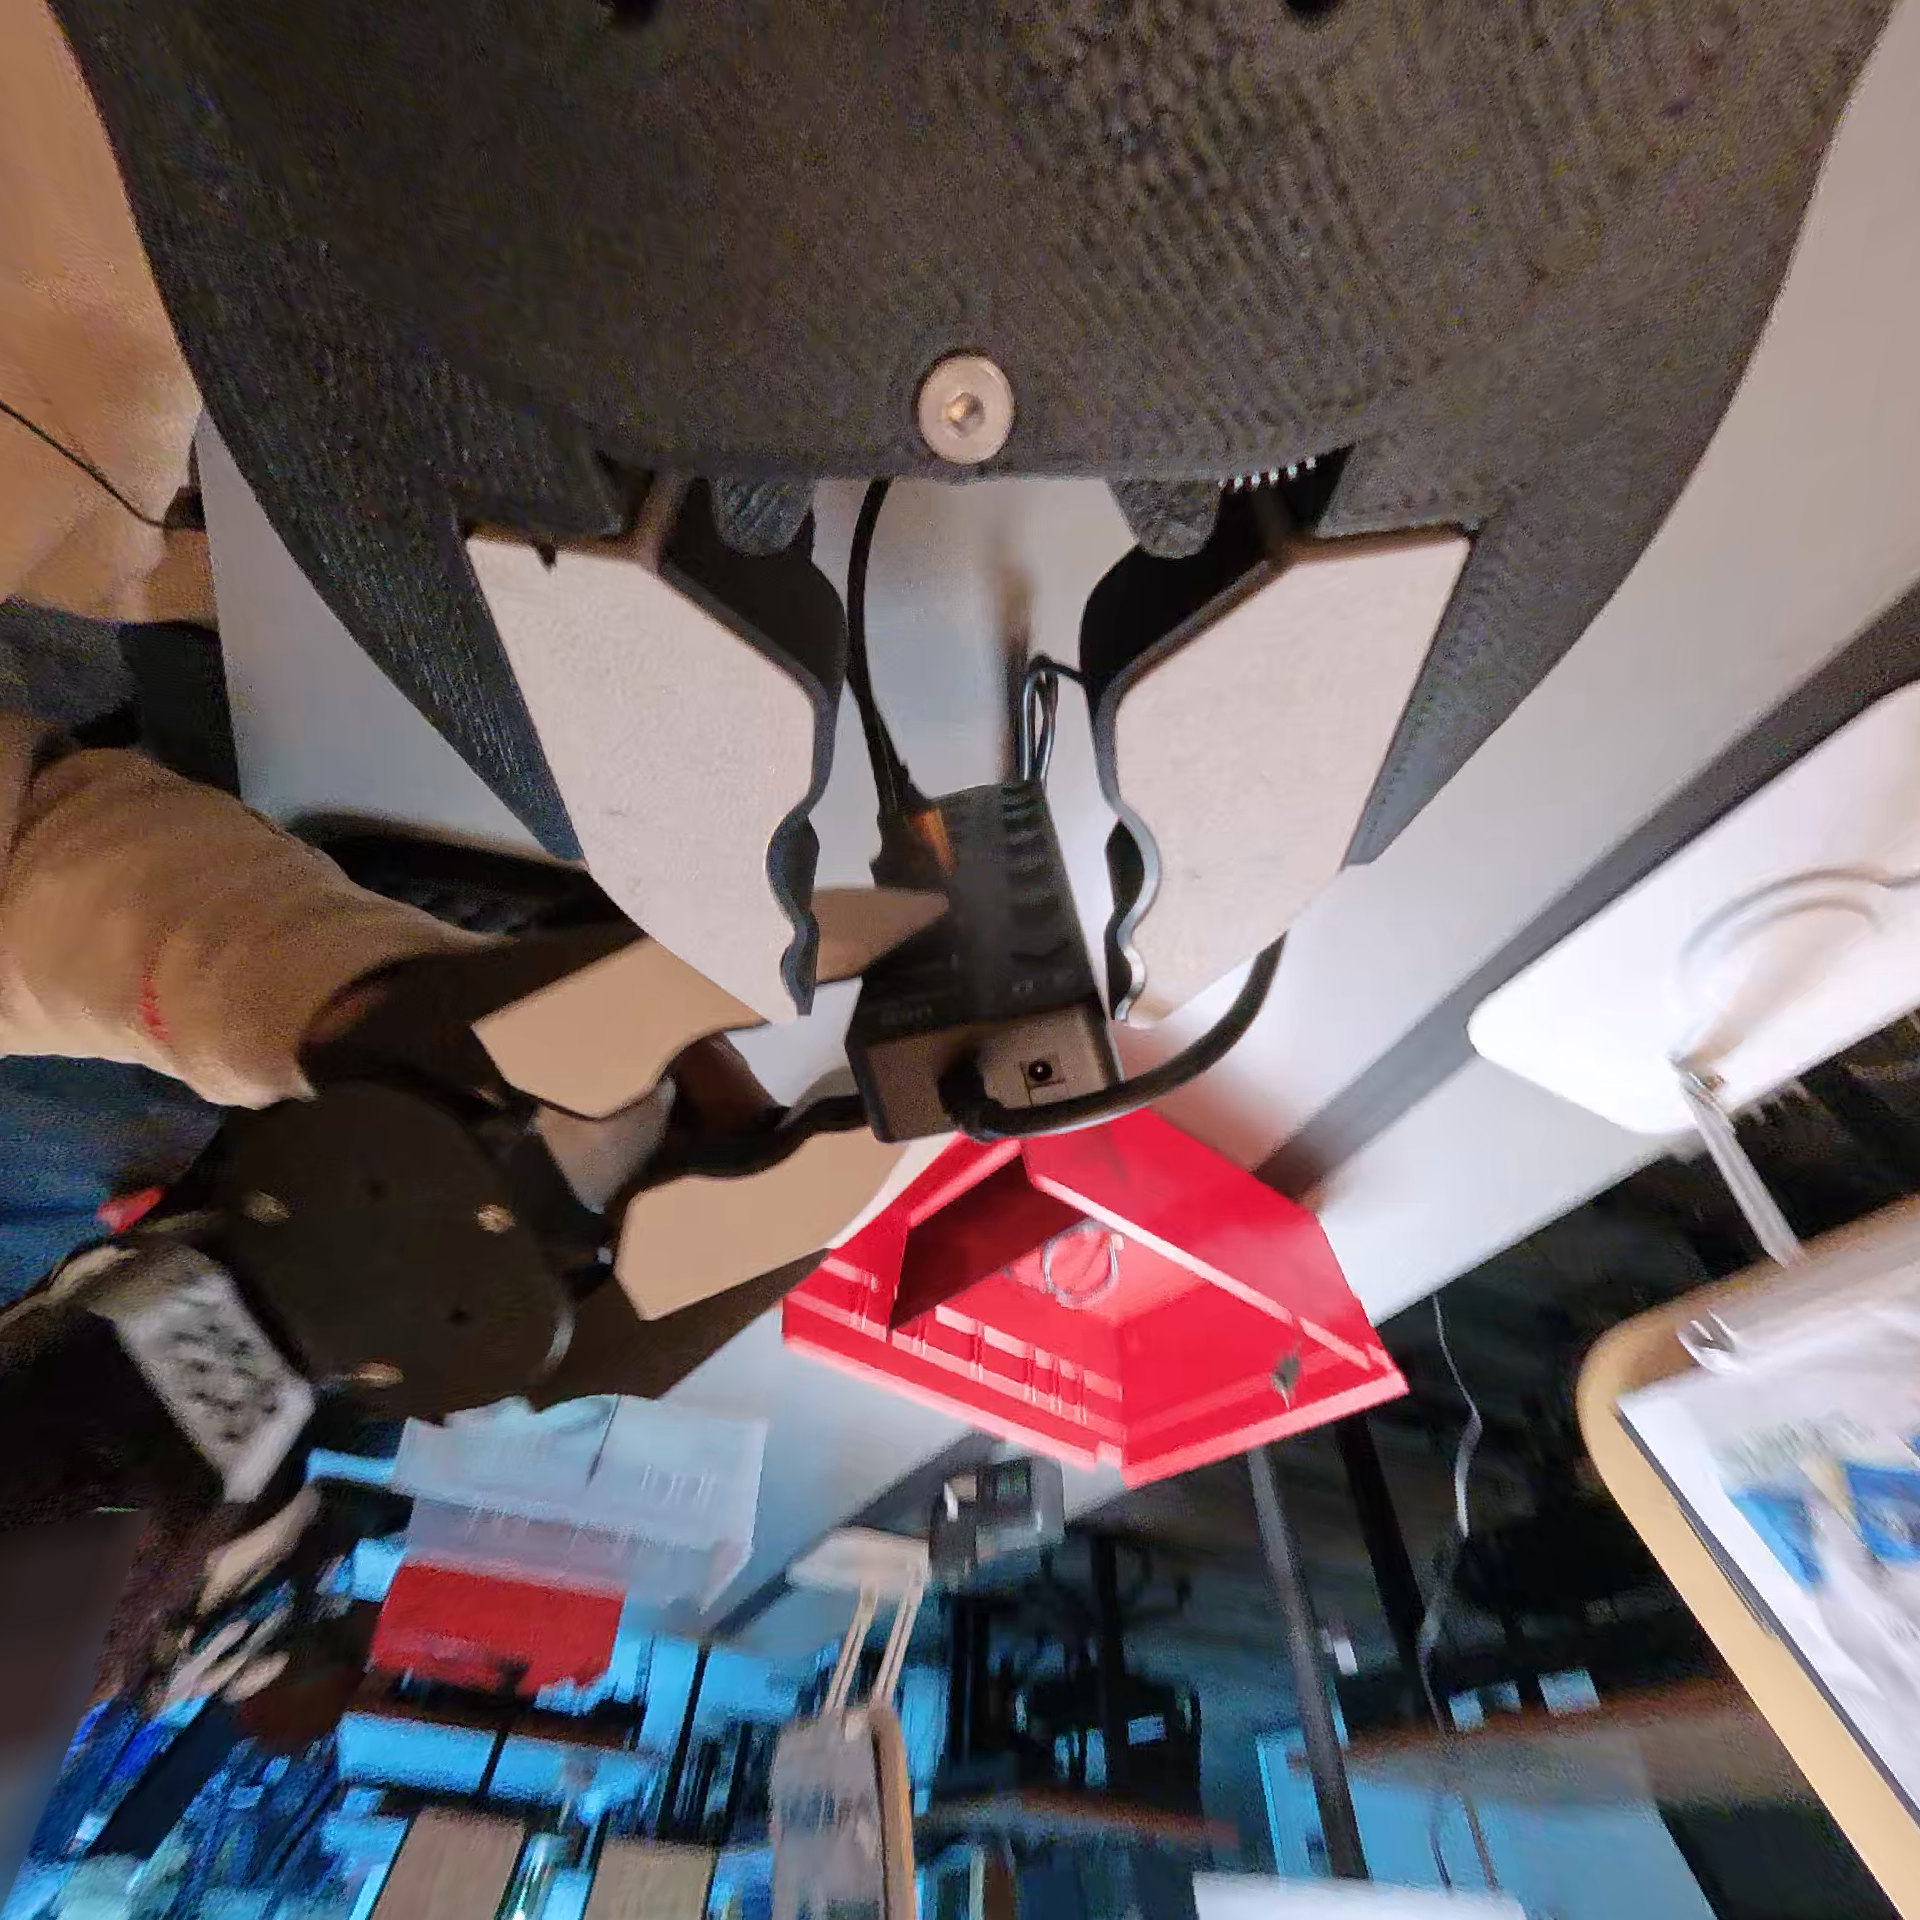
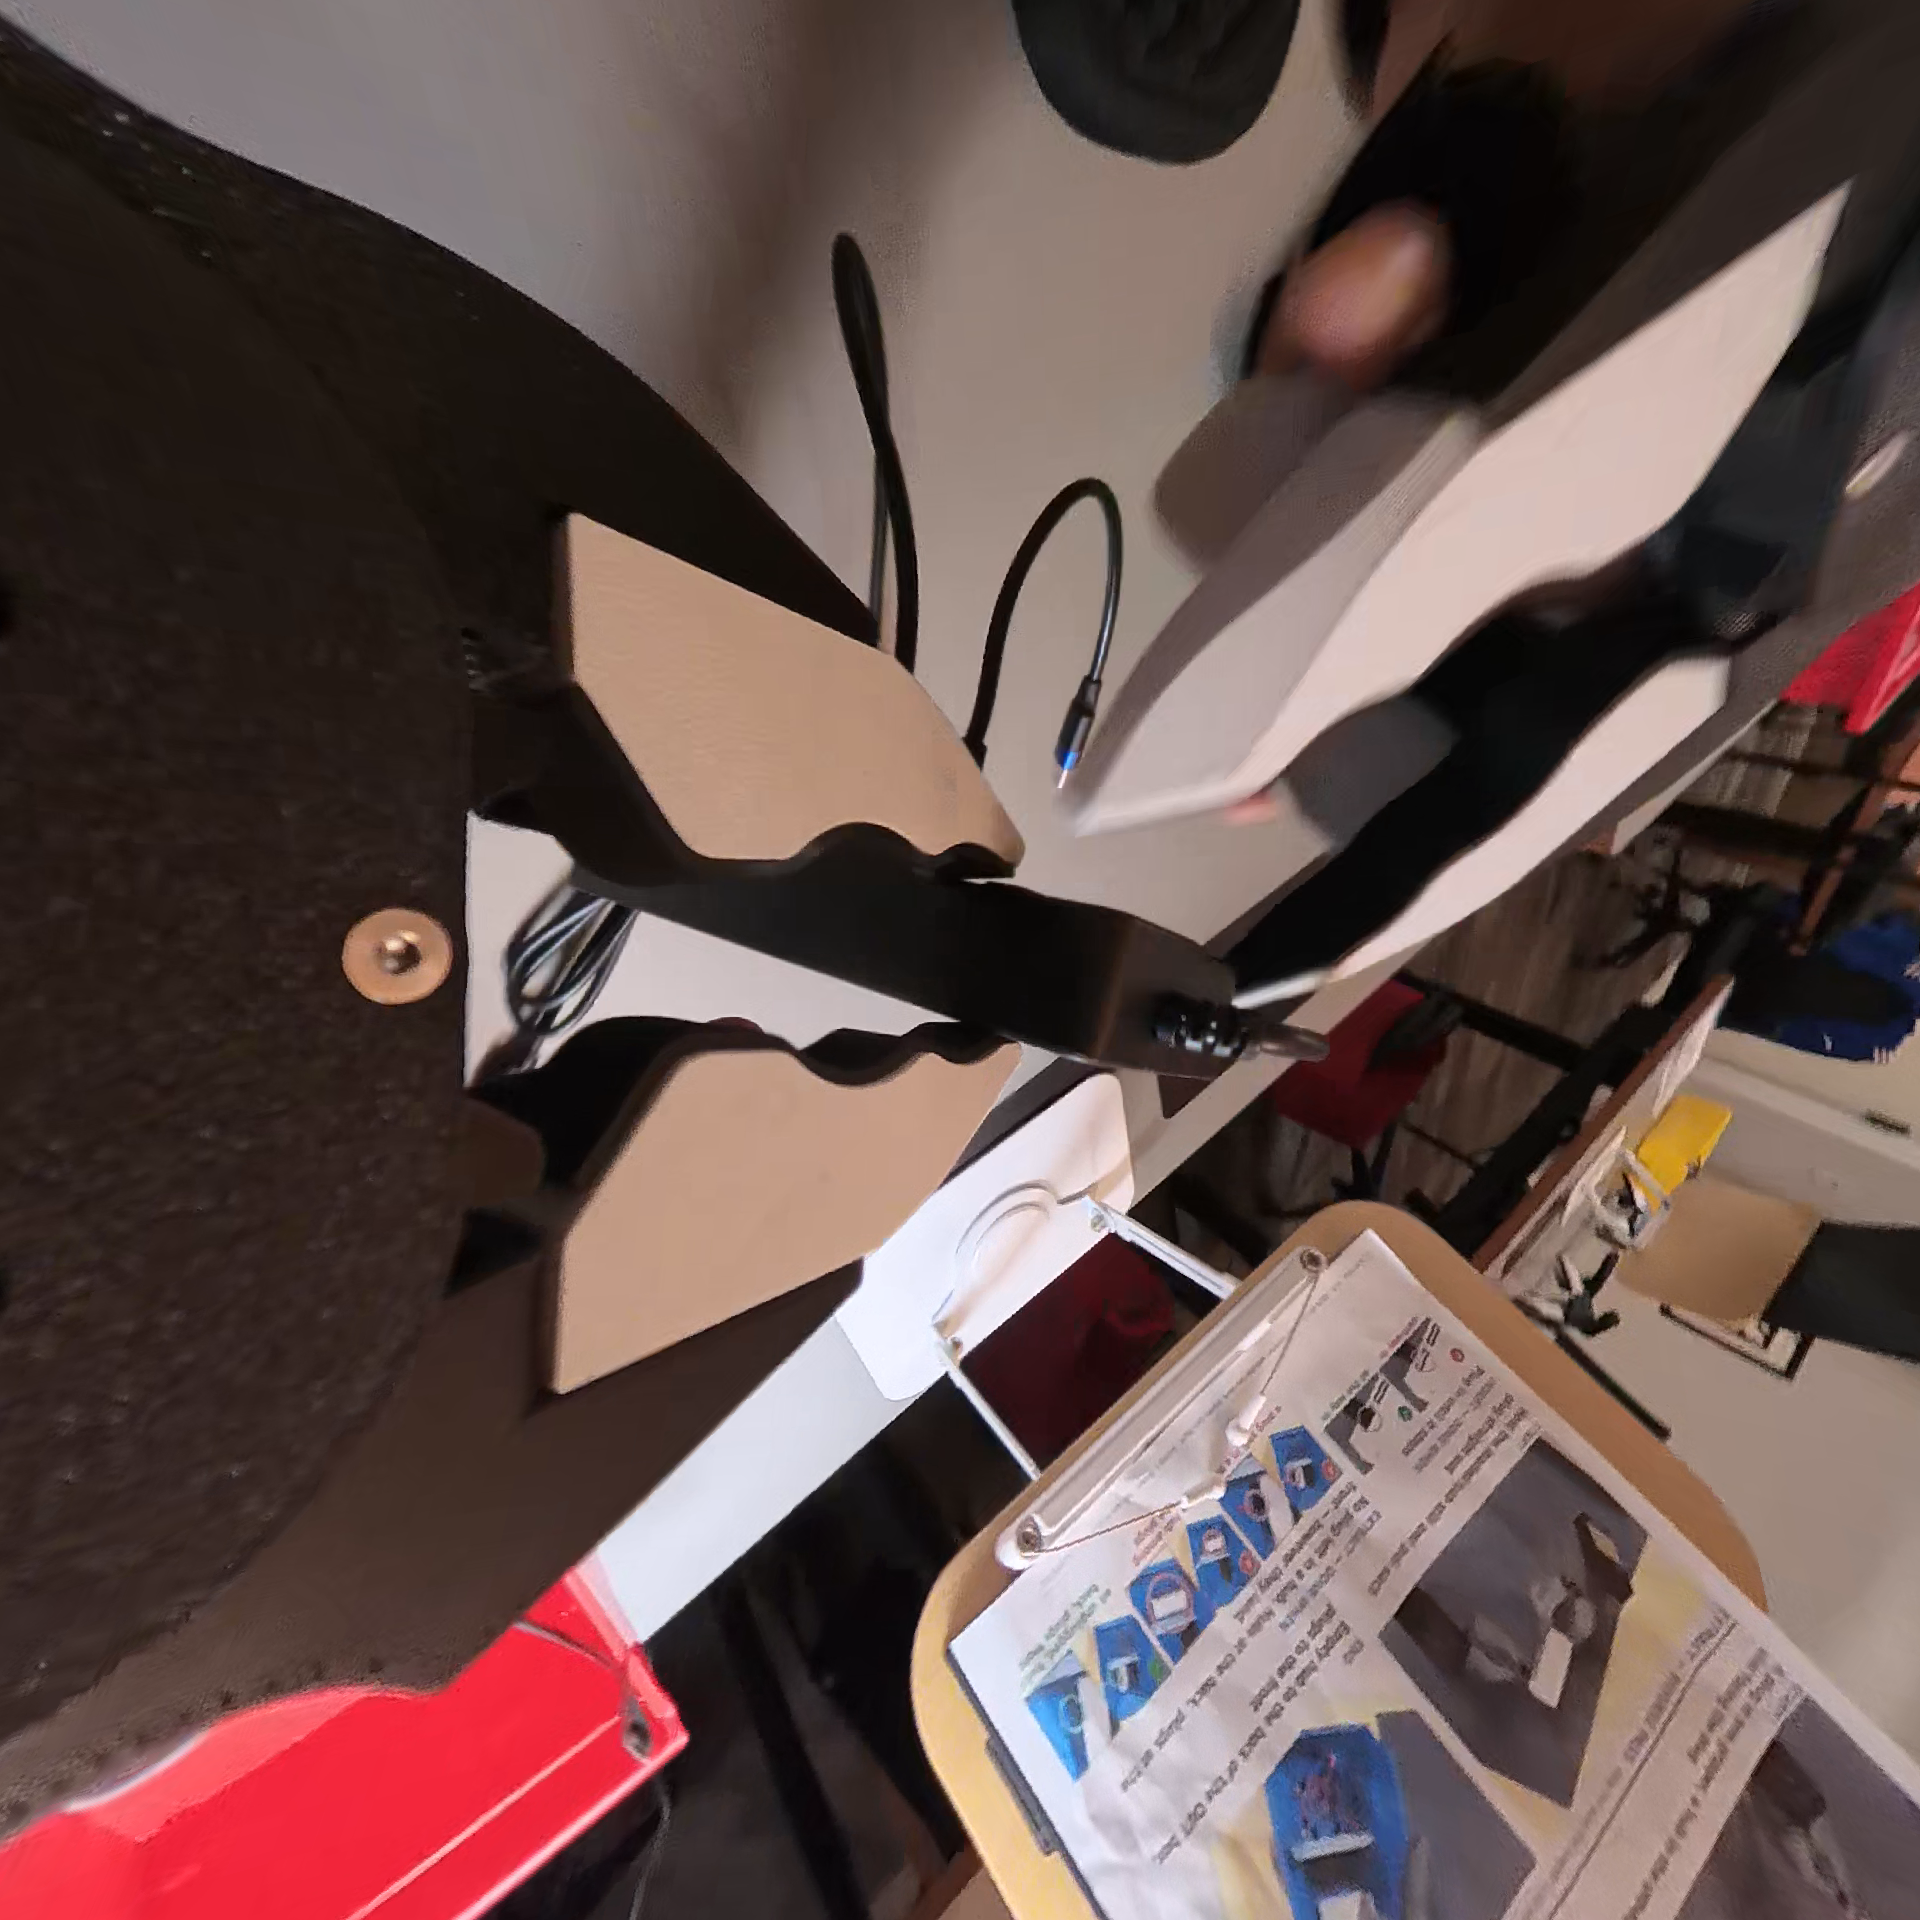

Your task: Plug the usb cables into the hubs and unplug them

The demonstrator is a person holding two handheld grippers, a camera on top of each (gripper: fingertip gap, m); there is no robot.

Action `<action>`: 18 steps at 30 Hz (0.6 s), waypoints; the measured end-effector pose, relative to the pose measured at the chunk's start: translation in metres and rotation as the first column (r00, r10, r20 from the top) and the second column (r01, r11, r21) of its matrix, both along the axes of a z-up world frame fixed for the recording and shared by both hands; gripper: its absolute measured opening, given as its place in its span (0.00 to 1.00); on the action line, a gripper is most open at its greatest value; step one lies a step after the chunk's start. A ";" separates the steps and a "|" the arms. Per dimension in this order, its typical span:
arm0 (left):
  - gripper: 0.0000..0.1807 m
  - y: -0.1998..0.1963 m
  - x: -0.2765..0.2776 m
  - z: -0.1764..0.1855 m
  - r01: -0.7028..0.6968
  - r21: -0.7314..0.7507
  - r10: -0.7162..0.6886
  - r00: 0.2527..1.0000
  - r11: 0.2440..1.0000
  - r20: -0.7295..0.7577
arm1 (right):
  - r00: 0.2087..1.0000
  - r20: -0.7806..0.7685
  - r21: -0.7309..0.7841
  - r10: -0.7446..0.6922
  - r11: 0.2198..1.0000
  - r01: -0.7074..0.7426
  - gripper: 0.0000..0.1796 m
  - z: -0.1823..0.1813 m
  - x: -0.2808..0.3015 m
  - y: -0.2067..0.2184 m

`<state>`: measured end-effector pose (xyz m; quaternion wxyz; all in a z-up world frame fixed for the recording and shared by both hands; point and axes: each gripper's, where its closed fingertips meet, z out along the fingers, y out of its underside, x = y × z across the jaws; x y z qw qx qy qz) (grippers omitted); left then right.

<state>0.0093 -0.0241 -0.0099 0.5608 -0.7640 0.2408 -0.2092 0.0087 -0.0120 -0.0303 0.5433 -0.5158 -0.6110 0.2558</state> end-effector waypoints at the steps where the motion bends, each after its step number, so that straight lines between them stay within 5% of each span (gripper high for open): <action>1: 0.30 -0.005 -0.006 0.013 -0.002 0.041 0.001 1.000 0.999 0.013 | 1.000 0.012 -0.019 0.024 1.000 -0.023 0.15 0.009 0.002 0.007; 7: 0.29 -0.034 -0.042 0.038 -0.044 0.176 0.042 0.999 0.983 0.019 | 0.996 0.072 -0.041 0.051 0.998 -0.048 0.15 0.091 0.030 0.073; 12: 0.28 -0.047 -0.065 -0.029 -0.067 0.073 0.069 0.997 0.995 -0.023 | 0.998 0.020 0.014 -0.064 0.998 0.063 0.14 0.163 0.055 0.136; 18: 0.28 -0.059 -0.071 -0.106 -0.017 -0.146 0.035 0.992 0.989 0.123 | 0.964 -0.086 0.065 -0.252 0.964 0.258 0.14 0.218 0.088 0.200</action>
